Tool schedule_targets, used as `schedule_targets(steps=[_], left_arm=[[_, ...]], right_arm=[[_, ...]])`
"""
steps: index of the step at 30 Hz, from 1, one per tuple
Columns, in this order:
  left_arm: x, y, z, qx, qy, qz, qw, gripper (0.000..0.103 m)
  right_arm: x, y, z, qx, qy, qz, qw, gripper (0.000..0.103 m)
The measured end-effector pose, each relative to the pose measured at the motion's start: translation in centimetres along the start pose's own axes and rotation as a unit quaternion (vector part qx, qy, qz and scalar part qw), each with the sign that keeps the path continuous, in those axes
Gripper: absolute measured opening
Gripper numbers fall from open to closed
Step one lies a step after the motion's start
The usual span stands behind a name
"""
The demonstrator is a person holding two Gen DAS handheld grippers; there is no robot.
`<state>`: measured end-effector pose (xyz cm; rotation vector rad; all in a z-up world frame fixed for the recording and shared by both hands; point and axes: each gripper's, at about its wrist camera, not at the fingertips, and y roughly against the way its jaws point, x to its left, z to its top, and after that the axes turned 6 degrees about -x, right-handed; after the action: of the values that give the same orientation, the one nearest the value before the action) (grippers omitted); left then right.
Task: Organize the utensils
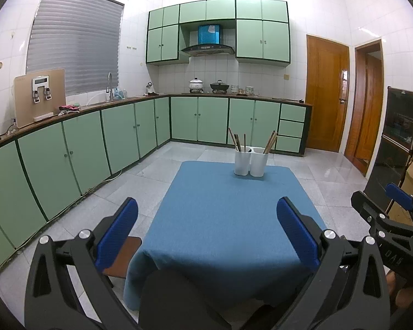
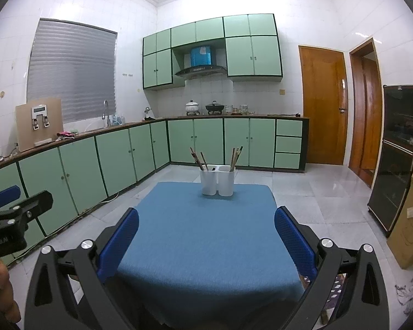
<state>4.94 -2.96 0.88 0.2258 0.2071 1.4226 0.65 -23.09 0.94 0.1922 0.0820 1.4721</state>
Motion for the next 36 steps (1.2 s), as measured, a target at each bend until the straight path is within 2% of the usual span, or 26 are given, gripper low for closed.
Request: schedule_targets(steps=[36], left_arm=[[-0.48, 0.5, 0.46, -0.002, 0.002, -0.002, 1.0, 0.098]], right_arm=[[-0.13, 0.49, 0.34, -0.009, -0.007, -0.001, 1.0, 0.097]])
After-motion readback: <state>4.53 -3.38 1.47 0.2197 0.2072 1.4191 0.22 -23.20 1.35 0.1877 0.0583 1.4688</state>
